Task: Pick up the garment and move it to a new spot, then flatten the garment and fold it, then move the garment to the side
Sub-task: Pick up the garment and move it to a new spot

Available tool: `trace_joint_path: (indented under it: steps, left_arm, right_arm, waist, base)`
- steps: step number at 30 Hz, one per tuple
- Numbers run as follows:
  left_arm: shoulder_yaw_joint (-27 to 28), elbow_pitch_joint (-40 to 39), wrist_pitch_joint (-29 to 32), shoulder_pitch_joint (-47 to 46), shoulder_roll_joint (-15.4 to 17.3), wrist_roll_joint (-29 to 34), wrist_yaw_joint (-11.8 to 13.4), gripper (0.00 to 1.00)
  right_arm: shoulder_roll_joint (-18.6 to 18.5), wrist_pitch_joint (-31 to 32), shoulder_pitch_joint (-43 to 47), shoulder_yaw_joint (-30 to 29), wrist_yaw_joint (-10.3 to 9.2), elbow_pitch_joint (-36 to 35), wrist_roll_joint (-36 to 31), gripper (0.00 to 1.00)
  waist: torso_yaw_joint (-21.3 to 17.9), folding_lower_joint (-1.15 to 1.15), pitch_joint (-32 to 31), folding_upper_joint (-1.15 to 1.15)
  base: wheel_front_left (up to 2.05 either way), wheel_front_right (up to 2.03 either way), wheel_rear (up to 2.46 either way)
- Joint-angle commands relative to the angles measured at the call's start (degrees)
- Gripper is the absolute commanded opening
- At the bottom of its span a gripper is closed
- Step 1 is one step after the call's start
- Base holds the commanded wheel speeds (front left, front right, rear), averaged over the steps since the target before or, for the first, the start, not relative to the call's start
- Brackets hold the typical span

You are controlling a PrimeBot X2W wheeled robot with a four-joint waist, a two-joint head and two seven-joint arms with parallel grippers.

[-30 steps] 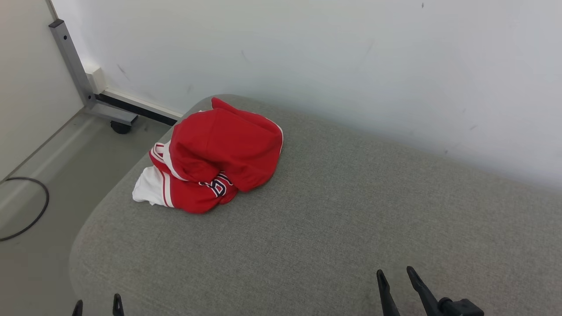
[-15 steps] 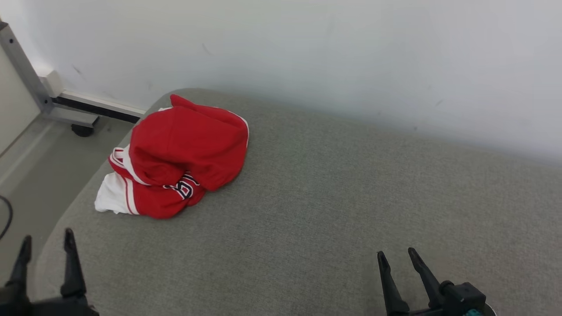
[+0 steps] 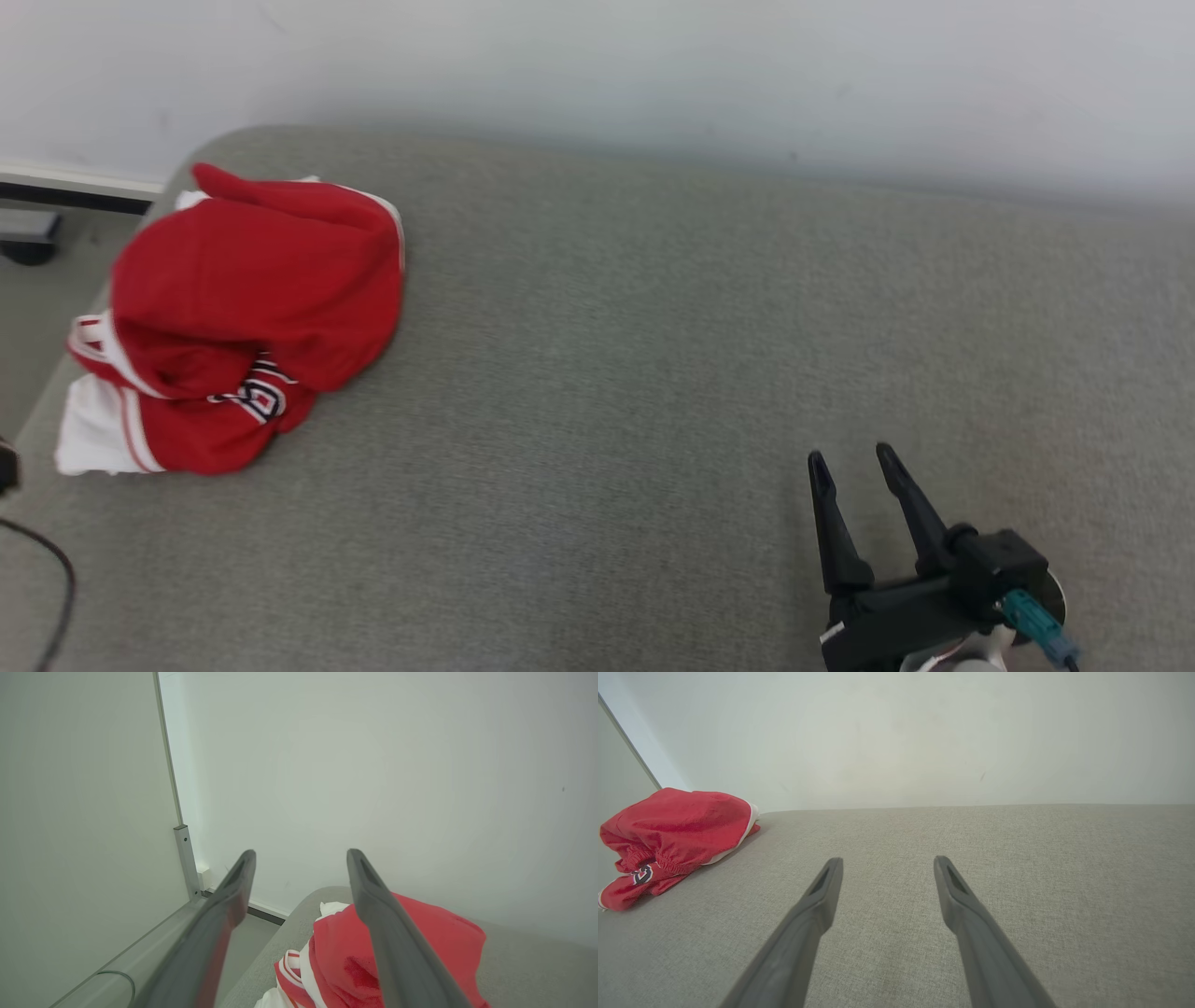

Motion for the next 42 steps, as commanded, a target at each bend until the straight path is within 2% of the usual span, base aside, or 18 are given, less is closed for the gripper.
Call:
trace_joint_path:
  steps: [1,6,13,19,23,29,32,33,35,42]
  left_arm:
    - [-0.75,0.95,0.55,-2.07,1.23,-1.57,0.08,1.0]
    - [-3.69,5.97,4.76,-7.34,6.7,-7.51,0.07,1.0]
    - [-10.45,11.77,9.81,-11.75,11.27,-12.39,0.07,1.0]
    - [-17.43,15.81,16.08,-14.69,13.65,-16.97,0.07,1.0]
    - [-23.6,19.35,24.24,-16.29,16.14,-18.94,0.09,1.0]
    - [-27.94,22.03,32.27,-17.64,17.16,-22.14,0.09,1.0]
    - [-29.16,22.84,34.14,-18.19,17.25,-24.48,0.09,1.0]
    - [-29.79,23.33,34.44,-18.14,17.39,-24.59,0.09,0.89]
    - [-31.49,23.77,34.61,-18.16,17.87,-23.96,0.09,0.0]
    - [-34.45,25.44,28.47,-19.88,18.17,-23.71,0.09,0.0]
  right_arm:
    - [-0.04,-0.1,-1.07,0.04,-0.12,-0.41,0.17,1.0]
    - [-0.04,-0.09,-2.73,0.47,-0.12,-0.89,0.72,1.0]
    - [-0.02,-0.1,-4.07,0.46,-0.12,-1.22,1.29,1.0]
    - [-0.01,-0.1,-4.29,0.21,-0.12,-1.24,1.42,1.0]
    - [-0.01,-0.1,-4.36,0.33,-0.12,-1.38,1.61,1.0]
    - [-0.01,-0.1,-3.85,0.15,-0.12,-1.55,1.66,1.0]
    - [-0.02,-0.09,-3.75,0.02,-0.12,-1.49,1.6,1.0]
    - [-0.02,-0.1,-3.74,0.0,-0.12,-1.44,1.56,1.0]
    - [-0.01,-0.1,-3.72,0.01,-0.12,-1.38,1.5,1.0]
    - [-0.02,-0.1,-2.9,-0.64,-0.12,-1.04,1.05,1.0]
  waist:
    - [-4.25,-0.01,4.32,-0.01]
    - [-6.89,-0.01,6.87,-0.01]
    - [-10.12,-0.01,8.66,-0.01]
    - [-11.78,-0.01,8.86,-0.01]
    - [-12.94,-0.01,8.79,-0.01]
    - [-13.63,-0.01,8.79,-0.01]
    - [-13.83,-0.01,8.8,-0.01]
    - [-13.88,-0.01,8.77,-0.01]
    - [-13.96,-0.01,8.67,-0.01]
    - [-12.97,-0.01,7.01,-0.01]
  base:
    - [0.0,0.0,0.0]
    - [0.0,0.0,0.0]
    - [0.0,0.0,0.0]
    - [0.0,0.0,0.0]
    - [0.0,0.0,0.0]
    - [0.0,0.0,0.0]
    - [0.0,0.0,0.0]
    - [0.0,0.0,0.0]
    - [0.0,0.0,0.0]
    - [0.0,0.0,0.0]
